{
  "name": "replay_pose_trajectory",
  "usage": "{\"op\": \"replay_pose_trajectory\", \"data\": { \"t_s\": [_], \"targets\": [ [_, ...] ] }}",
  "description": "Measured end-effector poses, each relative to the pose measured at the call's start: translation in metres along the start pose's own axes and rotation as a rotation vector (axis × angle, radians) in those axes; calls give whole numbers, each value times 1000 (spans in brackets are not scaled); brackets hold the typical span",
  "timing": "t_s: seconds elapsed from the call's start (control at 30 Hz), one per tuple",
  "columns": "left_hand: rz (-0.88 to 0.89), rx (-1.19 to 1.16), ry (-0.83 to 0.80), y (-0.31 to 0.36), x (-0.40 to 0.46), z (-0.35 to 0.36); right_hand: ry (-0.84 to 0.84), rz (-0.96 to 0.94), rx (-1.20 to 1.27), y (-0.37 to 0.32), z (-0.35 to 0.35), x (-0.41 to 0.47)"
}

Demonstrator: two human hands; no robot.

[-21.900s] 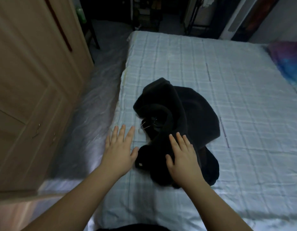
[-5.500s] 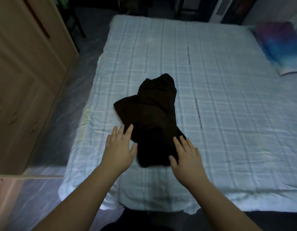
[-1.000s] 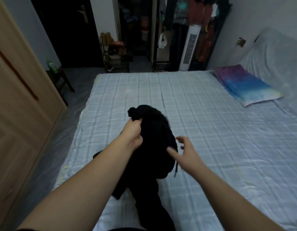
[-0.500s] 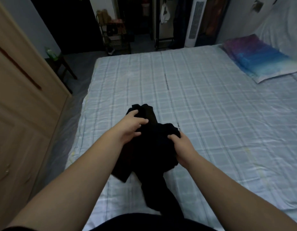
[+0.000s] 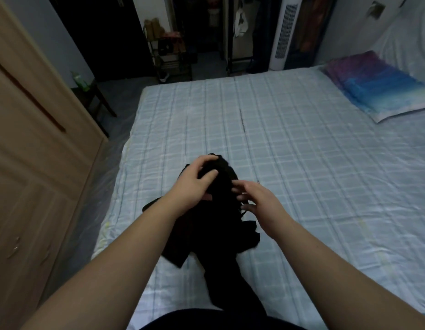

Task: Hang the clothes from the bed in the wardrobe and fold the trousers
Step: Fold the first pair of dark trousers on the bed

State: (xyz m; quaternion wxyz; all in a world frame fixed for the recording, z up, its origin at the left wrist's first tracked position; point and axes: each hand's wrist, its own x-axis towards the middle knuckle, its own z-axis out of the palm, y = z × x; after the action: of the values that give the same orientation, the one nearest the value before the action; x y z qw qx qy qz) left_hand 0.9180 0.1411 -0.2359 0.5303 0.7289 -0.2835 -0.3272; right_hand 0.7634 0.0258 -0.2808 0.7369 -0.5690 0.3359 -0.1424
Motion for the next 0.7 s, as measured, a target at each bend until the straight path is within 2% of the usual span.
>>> {"op": "replay_pose_trajectory", "data": {
  "t_s": [0.1,0.2,0.27,0.37,0.47,0.57,0.63,0.7],
  "targets": [
    [-86,-236,73,9,0,-4,53,-48,-106,16,-5,-10],
    [-119,-415,83,2,1,-1,-43,-52,-295,36,-5,-20],
    [-134,-469,99,-4,-2,5,-33,-65,-539,52,-5,-20],
    [-145,-489,164,-10,-11,16,65,-167,-941,75,-10,-16],
    [-151,-502,256,-17,-22,16,179,-164,-1211,89,-32,-18],
    [-147,-519,294,-22,-36,8,212,-122,-1238,103,-61,-18],
    [-160,-479,306,-24,-47,7,109,-59,-1177,110,-73,-14],
    [-178,-324,361,-30,-59,7,22,-59,-999,114,-78,-11]
  ]
}}
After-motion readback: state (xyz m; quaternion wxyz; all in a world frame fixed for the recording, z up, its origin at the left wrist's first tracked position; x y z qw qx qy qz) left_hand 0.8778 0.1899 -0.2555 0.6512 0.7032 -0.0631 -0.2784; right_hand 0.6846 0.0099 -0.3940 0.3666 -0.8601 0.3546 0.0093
